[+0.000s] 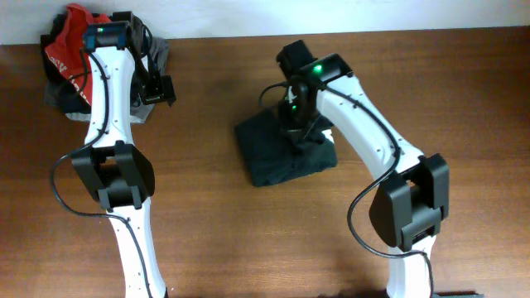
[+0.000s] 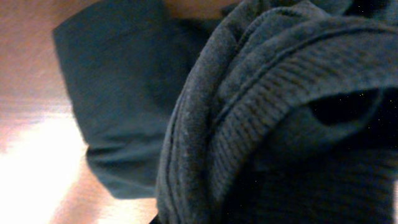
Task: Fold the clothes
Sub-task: 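Fold the grasped right end leftward over the bundle with the right gripper, then release the bundle and lift the right gripper up and back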
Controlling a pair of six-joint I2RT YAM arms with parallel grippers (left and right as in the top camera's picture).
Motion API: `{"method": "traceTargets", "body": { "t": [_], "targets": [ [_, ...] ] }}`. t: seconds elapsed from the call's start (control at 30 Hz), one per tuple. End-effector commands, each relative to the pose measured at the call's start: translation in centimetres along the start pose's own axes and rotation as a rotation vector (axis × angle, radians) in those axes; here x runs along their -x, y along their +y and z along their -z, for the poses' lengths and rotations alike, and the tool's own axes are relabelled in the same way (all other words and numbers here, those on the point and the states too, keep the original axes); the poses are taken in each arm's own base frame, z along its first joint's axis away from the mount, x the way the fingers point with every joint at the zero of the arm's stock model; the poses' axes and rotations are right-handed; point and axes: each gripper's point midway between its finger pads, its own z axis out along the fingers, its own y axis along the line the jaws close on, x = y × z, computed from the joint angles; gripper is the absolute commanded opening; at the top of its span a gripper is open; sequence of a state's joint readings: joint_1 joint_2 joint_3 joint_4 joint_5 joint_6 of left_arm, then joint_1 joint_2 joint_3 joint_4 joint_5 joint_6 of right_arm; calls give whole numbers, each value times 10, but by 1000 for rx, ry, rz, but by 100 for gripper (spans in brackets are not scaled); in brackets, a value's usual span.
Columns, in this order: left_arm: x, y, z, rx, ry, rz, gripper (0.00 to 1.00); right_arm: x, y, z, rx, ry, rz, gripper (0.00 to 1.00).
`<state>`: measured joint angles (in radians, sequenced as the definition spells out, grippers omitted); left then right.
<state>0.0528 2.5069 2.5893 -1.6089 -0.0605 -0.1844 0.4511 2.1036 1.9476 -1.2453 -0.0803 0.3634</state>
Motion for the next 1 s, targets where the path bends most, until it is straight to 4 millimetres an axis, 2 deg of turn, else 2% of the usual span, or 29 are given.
{"method": "traceTargets", "body": {
  "t": [0.0, 0.27, 0.33, 0.37, 0.53, 0.63, 0.67, 0.7, 0.73, 0.77, 0.87, 0.97],
  "targets": [
    [3, 3, 19, -1, -47, 18, 99, -1, 25, 12, 38, -36, 35, 4],
    [3, 3, 19, -1, -47, 18, 99, -11, 53, -1, 64, -41, 73, 5],
    [3, 3, 19, -1, -46, 18, 99, -14, 60, -5, 69, -42, 90, 18],
    [3, 3, 19, -1, -46, 18, 99, -15, 63, -6, 71, -43, 98, 19],
    [3, 3, 19, -1, -47, 18, 99, -26, 84, -13, 101, -33, 141, 16],
    [3, 3, 19, -1, -47, 18, 99, -34, 100, -17, 136, -27, 168, 17],
    [3, 3, 19, -1, -47, 18, 99, -36, 104, -18, 137, -30, 174, 29],
    [3, 3, 19, -1, -47, 18, 99, -36, 107, -18, 137, -35, 182, 47],
    [3, 3, 19, -1, -47, 18, 99, -36, 108, -18, 135, -42, 186, 59],
    [3, 3, 19, -1, -47, 18, 99, -36, 109, -18, 134, -47, 190, 65],
    [3, 3, 19, -1, -47, 18, 99, -34, 108, -17, 129, -53, 188, 66],
    [3, 3, 19, -1, -47, 18, 99, -21, 91, -4, 66, -88, 173, 68]
  ]
}}
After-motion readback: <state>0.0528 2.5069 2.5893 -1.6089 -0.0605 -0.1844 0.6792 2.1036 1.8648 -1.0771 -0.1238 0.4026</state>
